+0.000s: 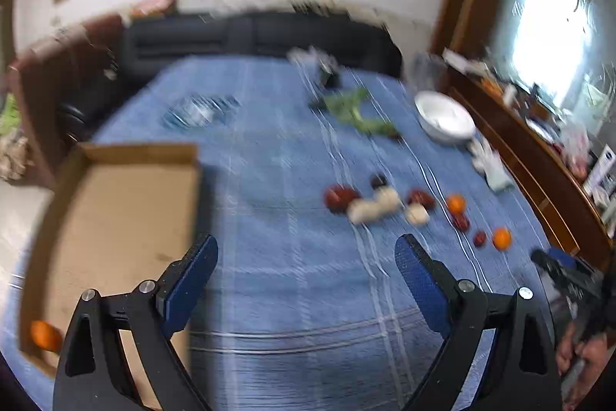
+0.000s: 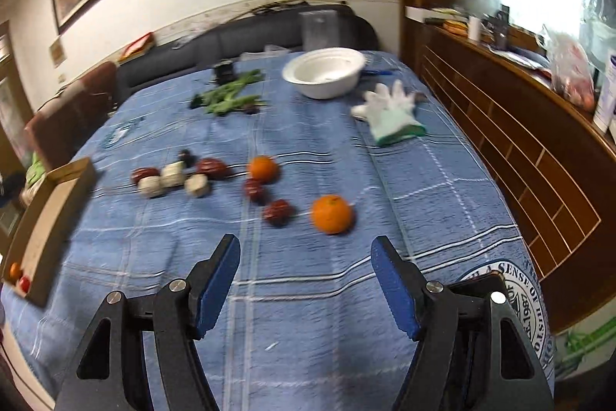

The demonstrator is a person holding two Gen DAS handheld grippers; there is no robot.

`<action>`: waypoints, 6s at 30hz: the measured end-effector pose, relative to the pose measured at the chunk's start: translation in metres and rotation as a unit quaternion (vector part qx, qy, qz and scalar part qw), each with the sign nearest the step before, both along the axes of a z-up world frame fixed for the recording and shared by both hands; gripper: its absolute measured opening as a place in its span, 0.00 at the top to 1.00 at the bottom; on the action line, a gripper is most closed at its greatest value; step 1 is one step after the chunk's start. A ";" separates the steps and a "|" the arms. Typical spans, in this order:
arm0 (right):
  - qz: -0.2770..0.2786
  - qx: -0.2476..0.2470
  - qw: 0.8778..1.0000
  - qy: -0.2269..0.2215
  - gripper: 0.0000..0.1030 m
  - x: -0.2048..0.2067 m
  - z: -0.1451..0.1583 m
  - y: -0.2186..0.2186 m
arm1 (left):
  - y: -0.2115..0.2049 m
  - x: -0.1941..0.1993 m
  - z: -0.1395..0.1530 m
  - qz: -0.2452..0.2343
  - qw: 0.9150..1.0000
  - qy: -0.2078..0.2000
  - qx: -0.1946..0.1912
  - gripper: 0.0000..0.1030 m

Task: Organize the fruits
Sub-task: 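Move the left tool to a white yam piece while the right tool approaches a tangerine, then grasp the yam piece with the left tool while the right tool grasps the tangerine, then carry both items into the cardboard tray and open both tools, then return the left tool to a large red date while the right tool approaches a small date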

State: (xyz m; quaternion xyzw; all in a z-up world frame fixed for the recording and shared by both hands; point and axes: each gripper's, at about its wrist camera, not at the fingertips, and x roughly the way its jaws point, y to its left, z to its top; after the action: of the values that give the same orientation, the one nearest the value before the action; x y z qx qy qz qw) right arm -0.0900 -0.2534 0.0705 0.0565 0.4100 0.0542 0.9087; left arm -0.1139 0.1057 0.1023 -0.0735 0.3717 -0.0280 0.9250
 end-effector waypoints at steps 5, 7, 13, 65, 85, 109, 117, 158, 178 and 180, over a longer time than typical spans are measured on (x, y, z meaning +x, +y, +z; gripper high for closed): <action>-0.032 0.027 0.999 0.034 0.27 0.033 -0.025 -0.006 | -0.025 0.027 -0.027 -0.027 0.999 0.031 -0.007 0.10; -0.046 0.041 0.997 0.041 0.31 0.043 -0.034 -0.008 | -0.032 0.039 -0.033 -0.034 0.999 0.037 -0.012 0.13; -0.068 0.072 0.994 0.048 0.41 0.058 -0.050 -0.008 | -0.057 0.083 -0.053 -0.059 0.997 0.049 0.005 0.32; -0.023 0.085 0.996 0.009 0.64 0.038 -0.034 0.010 | 0.011 0.007 -0.012 0.019 1.000 -0.019 -0.004 0.69; 0.327 0.097 0.940 0.006 0.63 -0.022 0.046 0.287 | 0.208 -0.059 -0.017 0.232 0.972 0.016 0.020 0.69; 0.442 0.029 0.894 0.065 0.60 -0.042 -0.024 0.443 | 0.229 -0.060 -0.026 0.237 0.971 0.031 0.024 0.56; 0.429 0.047 0.902 0.022 0.44 -0.053 0.006 0.419 | 0.205 -0.077 0.009 0.245 0.967 -0.012 0.068 0.44; 0.122 0.062 0.990 0.034 0.24 -0.011 -0.017 0.083 | 0.043 -0.024 -0.001 0.052 0.997 0.008 0.051 0.34; 0.035 0.033 0.997 0.066 0.37 0.075 -0.051 0.056 | -0.015 0.108 -0.053 -0.041 0.998 0.042 0.022 0.35; 0.035 0.030 0.997 0.068 0.37 0.076 -0.053 0.056 | -0.019 0.117 -0.057 -0.055 0.997 0.039 0.023 0.35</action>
State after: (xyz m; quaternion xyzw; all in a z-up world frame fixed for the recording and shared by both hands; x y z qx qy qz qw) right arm -0.0141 -0.1971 0.0175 0.0732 0.4704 0.0944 0.8743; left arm 0.0028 0.0866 0.0458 -0.0324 0.4113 -0.0671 0.9085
